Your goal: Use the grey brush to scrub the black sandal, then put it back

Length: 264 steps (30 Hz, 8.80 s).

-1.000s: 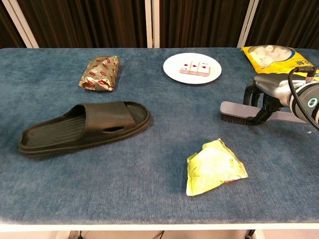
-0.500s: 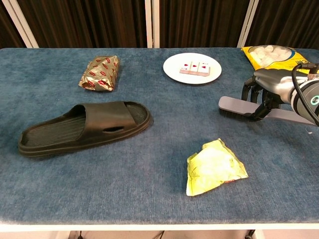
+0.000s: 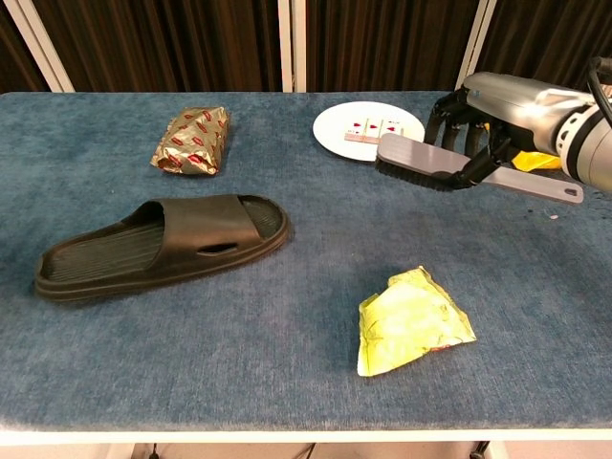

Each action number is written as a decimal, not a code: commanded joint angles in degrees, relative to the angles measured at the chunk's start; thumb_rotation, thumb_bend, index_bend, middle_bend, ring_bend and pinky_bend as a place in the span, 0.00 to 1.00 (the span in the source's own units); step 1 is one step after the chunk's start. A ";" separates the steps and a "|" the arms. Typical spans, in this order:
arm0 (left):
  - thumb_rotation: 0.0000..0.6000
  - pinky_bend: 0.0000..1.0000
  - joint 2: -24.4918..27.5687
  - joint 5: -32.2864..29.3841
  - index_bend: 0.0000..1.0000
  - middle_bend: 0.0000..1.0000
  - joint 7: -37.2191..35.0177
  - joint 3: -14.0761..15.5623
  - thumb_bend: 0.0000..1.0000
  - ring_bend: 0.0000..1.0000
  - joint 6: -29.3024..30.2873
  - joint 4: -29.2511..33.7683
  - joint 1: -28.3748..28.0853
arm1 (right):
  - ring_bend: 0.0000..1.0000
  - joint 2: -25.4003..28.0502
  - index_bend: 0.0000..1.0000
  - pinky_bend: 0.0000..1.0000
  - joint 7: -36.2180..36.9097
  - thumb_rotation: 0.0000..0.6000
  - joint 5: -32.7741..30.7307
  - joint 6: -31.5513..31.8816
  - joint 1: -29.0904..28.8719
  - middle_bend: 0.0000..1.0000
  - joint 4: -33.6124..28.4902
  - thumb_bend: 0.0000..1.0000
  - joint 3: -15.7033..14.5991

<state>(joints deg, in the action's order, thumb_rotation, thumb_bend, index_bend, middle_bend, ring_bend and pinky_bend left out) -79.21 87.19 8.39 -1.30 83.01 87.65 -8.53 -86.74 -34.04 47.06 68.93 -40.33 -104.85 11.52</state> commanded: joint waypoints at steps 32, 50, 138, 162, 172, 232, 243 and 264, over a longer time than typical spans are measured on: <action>1.00 0.37 -2.87 2.19 0.29 0.32 1.75 3.45 0.70 0.27 -20.09 0.30 -11.75 | 0.61 -5.00 0.85 0.79 -5.24 1.00 -19.89 -16.98 -26.75 0.62 2.10 0.70 6.42; 1.00 0.37 -4.02 1.44 0.29 0.32 -0.19 4.97 0.73 0.27 -20.08 -1.76 -12.11 | 0.61 -11.47 0.86 0.79 -3.26 1.00 -22.69 -15.43 -31.35 0.62 10.19 0.74 4.16; 1.00 0.37 -5.11 -1.37 0.30 0.32 -2.04 5.77 0.74 0.27 -21.55 -3.73 -13.52 | 0.61 -4.41 0.88 0.79 4.97 1.00 -31.62 -22.90 -36.07 0.63 8.98 0.76 -0.01; 1.00 0.37 -5.07 -1.64 0.30 0.33 -2.69 5.71 0.74 0.27 -21.77 -3.93 -13.73 | 0.61 -4.70 0.88 0.79 4.14 1.00 -26.45 -14.28 -34.17 0.64 9.91 0.76 1.15; 1.00 0.37 -5.23 -1.67 0.30 0.33 -2.75 5.72 0.74 0.27 -21.89 -4.03 -13.85 | 0.61 -6.54 0.88 0.79 2.98 1.00 -26.72 -19.62 -35.91 0.64 8.20 0.75 0.07; 1.00 0.35 -2.46 2.36 0.18 0.21 -3.73 -0.72 0.25 0.22 -0.93 -1.69 -8.38 | 0.62 26.28 0.89 0.79 -3.88 1.00 -19.33 -15.53 -15.55 0.65 -12.26 0.74 -22.46; 1.00 0.35 -3.97 1.53 0.18 0.22 -4.27 -0.42 0.25 0.22 -2.49 -3.32 -8.23 | 0.62 22.16 0.87 0.78 -3.51 1.00 -13.47 -14.15 -12.73 0.63 -8.51 0.73 -22.40; 1.00 0.35 -3.94 0.35 0.18 0.22 -4.75 -0.07 0.25 0.22 -5.37 -3.68 -8.48 | 0.26 19.14 0.45 0.42 -6.38 1.00 -13.20 -13.09 -11.89 0.33 -5.23 0.47 -22.09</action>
<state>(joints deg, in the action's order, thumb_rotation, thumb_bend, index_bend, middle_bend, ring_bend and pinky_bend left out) -83.15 87.59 3.60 -1.39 77.69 83.93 -16.99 -67.60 -40.41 33.84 55.84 -52.24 -110.10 -10.58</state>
